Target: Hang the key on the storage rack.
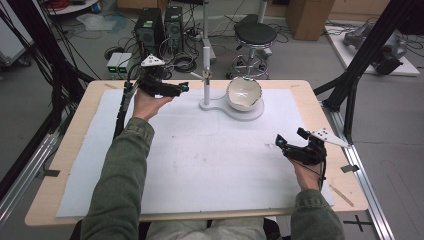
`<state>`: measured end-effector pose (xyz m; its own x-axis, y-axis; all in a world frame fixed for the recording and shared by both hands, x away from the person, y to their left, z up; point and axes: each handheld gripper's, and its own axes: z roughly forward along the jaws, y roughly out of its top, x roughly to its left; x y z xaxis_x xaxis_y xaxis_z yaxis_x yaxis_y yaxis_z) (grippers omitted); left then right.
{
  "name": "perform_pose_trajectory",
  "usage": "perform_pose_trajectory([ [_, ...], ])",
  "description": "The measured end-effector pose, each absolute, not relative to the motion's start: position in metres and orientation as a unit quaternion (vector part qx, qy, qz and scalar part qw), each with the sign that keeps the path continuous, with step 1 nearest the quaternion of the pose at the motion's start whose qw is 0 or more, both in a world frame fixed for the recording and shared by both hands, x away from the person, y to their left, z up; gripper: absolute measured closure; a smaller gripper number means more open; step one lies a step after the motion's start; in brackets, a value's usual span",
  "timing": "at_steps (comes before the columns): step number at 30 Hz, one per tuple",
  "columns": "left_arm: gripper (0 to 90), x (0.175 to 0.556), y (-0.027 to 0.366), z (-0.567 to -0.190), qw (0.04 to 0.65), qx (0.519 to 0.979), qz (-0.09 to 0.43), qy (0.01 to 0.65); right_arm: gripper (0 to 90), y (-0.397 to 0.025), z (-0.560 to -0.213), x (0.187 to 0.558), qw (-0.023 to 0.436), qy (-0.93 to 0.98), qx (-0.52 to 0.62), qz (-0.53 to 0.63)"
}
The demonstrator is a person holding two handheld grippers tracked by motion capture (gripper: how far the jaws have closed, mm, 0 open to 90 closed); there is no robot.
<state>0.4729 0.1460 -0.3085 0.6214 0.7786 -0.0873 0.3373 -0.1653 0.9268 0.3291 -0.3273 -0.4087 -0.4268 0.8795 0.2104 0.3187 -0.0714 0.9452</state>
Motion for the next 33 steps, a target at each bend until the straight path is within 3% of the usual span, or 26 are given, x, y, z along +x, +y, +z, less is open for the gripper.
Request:
perform_pose_trajectory([
  [33,1.6,0.429,0.170,-0.323,0.514,0.742,0.214,0.372,0.6,-0.324,-0.410,0.331,0.252,0.643,0.467,0.552],
])
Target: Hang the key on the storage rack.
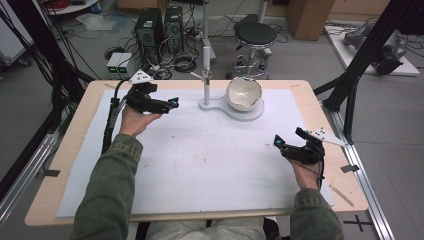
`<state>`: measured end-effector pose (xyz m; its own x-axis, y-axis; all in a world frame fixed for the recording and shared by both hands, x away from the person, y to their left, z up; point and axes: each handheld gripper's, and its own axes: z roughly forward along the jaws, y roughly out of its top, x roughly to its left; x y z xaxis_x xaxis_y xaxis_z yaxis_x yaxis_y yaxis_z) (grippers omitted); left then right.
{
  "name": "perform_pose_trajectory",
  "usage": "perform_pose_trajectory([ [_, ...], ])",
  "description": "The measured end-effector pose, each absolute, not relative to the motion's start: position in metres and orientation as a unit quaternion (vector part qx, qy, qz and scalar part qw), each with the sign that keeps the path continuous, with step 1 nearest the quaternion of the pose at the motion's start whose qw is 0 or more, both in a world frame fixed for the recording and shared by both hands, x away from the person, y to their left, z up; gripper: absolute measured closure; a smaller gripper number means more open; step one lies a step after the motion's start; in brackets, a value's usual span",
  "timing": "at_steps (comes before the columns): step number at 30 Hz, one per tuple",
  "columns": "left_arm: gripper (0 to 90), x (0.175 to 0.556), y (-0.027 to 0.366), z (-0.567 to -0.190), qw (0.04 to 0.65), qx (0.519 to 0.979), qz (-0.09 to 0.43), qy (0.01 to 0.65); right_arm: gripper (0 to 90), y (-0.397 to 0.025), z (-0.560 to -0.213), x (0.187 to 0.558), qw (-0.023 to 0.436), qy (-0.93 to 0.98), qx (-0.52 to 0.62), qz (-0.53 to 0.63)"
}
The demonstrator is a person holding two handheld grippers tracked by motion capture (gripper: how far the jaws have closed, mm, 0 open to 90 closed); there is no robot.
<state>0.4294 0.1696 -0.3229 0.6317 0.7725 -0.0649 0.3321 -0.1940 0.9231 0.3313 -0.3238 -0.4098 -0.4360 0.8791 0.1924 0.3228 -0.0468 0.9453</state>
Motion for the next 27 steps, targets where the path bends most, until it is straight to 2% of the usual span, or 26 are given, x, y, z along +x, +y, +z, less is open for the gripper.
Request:
perform_pose_trajectory([
  [27,1.6,0.395,0.195,-0.338,0.508,0.740,0.219,0.383,0.6,-0.324,-0.410,0.331,0.252,0.642,0.468,0.552],
])
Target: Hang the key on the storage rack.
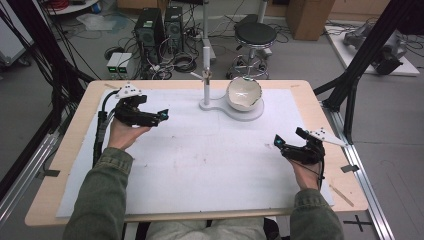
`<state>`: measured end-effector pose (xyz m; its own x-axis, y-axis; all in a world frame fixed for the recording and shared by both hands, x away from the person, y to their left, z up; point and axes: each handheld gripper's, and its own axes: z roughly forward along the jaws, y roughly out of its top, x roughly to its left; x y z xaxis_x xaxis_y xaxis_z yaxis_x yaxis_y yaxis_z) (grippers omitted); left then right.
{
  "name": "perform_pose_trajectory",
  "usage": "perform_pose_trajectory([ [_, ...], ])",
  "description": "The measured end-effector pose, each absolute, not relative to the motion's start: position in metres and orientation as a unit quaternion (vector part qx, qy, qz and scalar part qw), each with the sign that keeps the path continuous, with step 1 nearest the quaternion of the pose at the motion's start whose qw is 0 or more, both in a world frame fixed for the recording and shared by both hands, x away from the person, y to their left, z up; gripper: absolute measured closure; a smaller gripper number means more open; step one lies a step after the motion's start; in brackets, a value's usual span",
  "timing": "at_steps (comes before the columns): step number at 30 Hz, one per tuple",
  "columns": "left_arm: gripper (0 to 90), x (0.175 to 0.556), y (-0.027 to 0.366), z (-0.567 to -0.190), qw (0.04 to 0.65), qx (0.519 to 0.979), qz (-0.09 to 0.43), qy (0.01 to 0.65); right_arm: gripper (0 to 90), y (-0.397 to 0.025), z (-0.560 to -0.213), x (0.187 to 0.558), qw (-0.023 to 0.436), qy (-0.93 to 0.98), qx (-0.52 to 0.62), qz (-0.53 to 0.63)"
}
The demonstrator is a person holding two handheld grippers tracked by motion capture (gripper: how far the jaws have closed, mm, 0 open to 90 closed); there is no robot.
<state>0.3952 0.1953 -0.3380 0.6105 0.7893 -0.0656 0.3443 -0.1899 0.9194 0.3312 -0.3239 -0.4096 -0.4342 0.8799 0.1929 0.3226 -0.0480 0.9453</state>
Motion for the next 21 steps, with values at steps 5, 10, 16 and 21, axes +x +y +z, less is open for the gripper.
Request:
perform_pose_trajectory([
  [5,1.6,0.391,0.202,-0.340,0.509,0.737,0.222,0.385,0.7,-0.324,-0.410,0.331,0.253,0.642,0.469,0.552],
  [10,1.6,0.383,0.210,-0.345,0.504,0.736,0.224,0.393,0.6,-0.324,-0.409,0.331,0.253,0.641,0.470,0.552],
  [16,1.6,0.374,0.223,-0.350,0.503,0.726,0.236,0.406,0.7,-0.325,-0.409,0.331,0.254,0.639,0.471,0.552],
  [21,1.6,0.368,0.236,-0.357,0.504,0.718,0.243,0.414,0.6,-0.325,-0.410,0.331,0.256,0.640,0.470,0.550],
])
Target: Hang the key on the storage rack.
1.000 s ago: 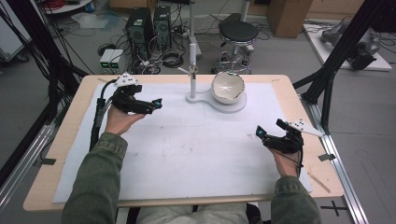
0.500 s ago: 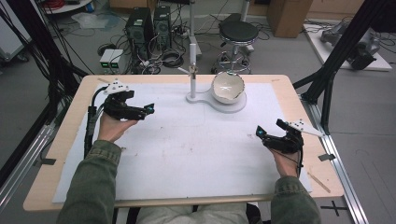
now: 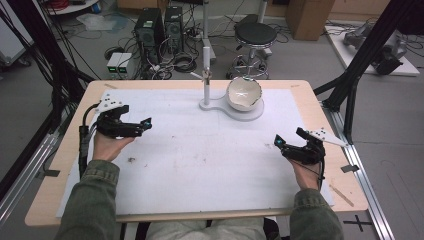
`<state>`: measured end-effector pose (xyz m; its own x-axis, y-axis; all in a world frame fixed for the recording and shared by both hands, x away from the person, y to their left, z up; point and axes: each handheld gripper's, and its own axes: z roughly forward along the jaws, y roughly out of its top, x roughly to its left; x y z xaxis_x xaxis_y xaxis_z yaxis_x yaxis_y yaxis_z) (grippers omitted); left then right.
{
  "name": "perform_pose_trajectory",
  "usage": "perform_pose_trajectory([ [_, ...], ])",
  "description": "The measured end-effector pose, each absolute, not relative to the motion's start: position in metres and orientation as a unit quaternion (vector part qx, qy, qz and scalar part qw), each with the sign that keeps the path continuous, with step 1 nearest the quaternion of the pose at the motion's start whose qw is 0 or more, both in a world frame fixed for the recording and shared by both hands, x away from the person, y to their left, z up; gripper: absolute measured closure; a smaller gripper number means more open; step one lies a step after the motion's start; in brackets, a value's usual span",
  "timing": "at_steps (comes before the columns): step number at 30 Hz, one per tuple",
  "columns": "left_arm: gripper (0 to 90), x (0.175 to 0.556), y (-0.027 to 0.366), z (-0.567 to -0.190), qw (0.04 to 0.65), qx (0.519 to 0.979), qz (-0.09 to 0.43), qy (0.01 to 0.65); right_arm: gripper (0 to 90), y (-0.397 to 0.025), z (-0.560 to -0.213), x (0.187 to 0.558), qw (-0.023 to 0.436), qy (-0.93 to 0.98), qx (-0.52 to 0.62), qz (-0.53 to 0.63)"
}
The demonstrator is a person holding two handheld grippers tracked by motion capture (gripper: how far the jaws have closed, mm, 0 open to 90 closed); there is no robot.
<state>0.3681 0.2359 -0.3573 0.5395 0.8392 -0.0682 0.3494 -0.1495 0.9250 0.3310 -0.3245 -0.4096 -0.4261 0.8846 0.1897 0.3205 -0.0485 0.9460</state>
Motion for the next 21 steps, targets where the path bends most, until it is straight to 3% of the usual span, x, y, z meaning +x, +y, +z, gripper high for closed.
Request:
perform_pose_trajectory([
  [21,1.7,0.337,0.291,-0.388,0.532,0.653,0.283,0.459,0.6,-0.323,-0.410,0.330,0.257,0.643,0.472,0.545],
])
